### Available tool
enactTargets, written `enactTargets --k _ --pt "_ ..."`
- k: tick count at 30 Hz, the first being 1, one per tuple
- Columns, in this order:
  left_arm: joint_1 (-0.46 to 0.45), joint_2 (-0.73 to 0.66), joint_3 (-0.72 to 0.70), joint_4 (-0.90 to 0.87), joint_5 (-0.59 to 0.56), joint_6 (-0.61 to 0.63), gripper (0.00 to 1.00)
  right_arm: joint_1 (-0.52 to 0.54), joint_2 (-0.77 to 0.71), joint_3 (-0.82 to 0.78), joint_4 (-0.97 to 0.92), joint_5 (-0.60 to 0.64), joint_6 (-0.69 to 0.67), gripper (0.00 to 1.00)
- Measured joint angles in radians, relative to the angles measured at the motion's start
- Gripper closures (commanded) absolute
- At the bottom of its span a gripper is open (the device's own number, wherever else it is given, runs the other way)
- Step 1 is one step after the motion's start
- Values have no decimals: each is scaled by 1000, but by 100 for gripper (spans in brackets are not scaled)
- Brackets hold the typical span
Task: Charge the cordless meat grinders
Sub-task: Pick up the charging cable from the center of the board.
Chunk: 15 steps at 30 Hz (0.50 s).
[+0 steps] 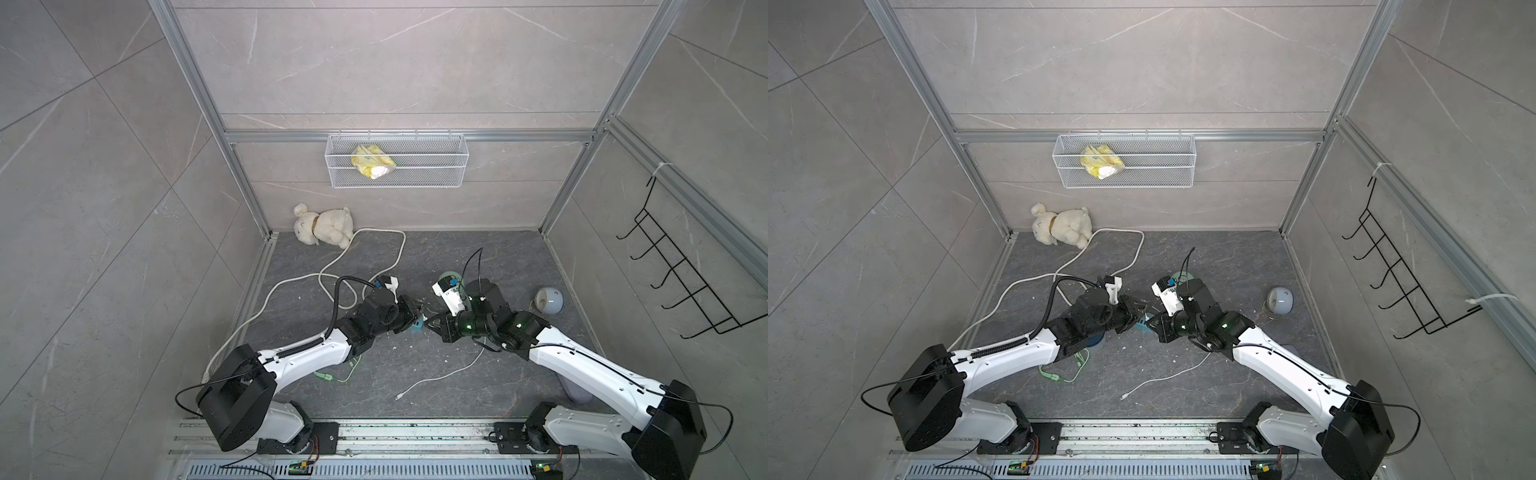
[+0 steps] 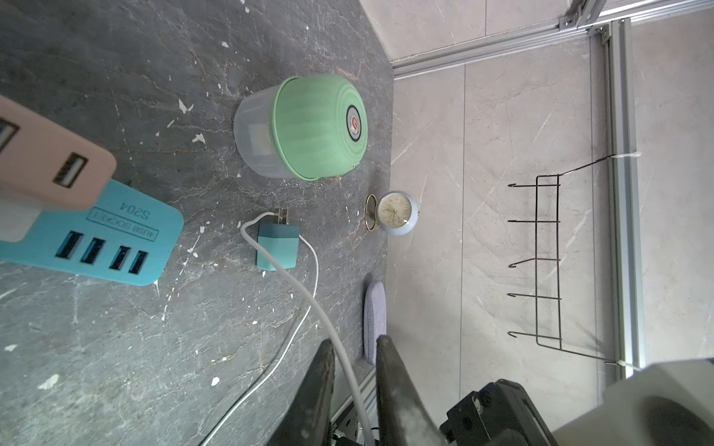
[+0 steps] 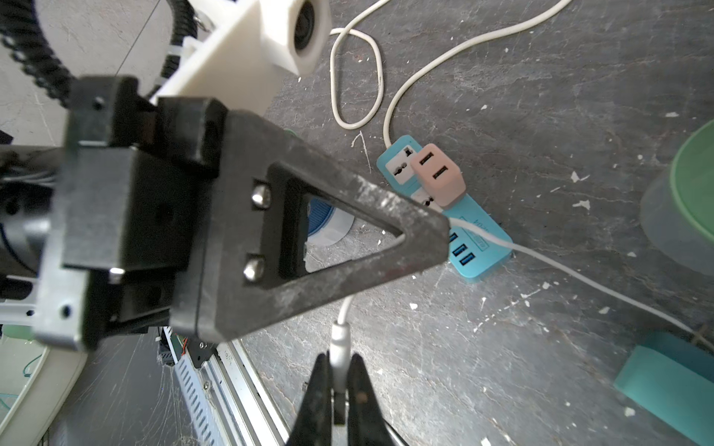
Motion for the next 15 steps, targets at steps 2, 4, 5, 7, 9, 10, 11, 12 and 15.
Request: enactTargets --k 2,4,5,7,9,10,11,12,15 --pt "0 0 0 6 0 -6 95 0 1 0 2 -2 1 98" --pt "0 0 4 9 0 -3 100 0 2 -4 8 -3 4 85" --pt "0 0 6 9 0 -2 100 0 2 -6 10 -3 10 74" --pt "0 0 12 4 0 10 100 0 2 -7 10 -5 19 50" --pt "0 0 21 -6 -1 43 100 0 -4 -7 8 -6 24 36" --pt "0 0 31 -21 -1 73 100 0 -11 -7 3 -3 28 34" --pt "0 0 41 -33 -1 108 100 -1 -22 -7 -4 2 30 33" --pt "0 0 59 -52 1 159 100 -3 -39 -7 -16 7 36 33" --pt "1 0 109 -83 24 343 100 -25 -85 7 -59 34 86 29"
